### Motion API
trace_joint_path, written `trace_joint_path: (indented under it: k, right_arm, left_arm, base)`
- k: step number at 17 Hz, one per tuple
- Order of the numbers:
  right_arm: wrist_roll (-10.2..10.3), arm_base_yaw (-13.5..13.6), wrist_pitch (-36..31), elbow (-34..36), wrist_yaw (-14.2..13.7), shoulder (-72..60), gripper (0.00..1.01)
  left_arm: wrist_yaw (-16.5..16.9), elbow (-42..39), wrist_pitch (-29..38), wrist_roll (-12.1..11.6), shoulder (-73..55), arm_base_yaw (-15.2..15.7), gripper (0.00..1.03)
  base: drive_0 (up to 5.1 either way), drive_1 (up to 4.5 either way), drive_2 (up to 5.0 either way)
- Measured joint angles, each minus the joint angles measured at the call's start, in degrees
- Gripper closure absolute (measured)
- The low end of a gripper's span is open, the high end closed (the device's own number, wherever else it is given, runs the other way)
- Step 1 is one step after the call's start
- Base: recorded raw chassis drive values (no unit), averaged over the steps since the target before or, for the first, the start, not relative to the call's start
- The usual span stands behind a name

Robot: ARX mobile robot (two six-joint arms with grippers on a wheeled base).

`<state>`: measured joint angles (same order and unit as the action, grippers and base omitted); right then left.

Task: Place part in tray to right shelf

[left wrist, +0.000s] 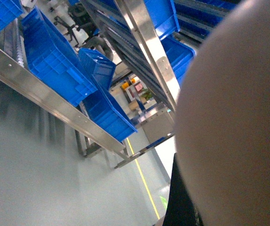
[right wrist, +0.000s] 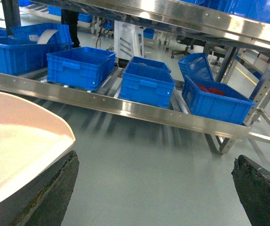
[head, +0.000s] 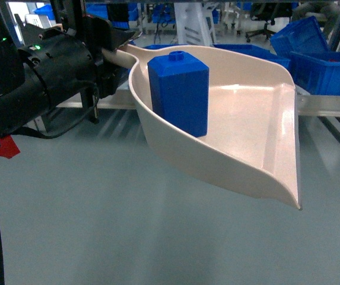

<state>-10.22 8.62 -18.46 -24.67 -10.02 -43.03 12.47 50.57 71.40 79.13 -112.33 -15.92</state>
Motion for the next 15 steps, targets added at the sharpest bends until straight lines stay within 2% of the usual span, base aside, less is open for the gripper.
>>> trace_joint_path:
  k: [15]
  right_arm:
    - [-0.4, 0.0, 0.3, 0.1, 0.2, 0.0, 0.03]
  left_arm:
    - [0.0, -0.1, -0.2, 0.0, 0.0, 0.0, 0.91]
  base:
    - [0.0, 0.00, 0.0]
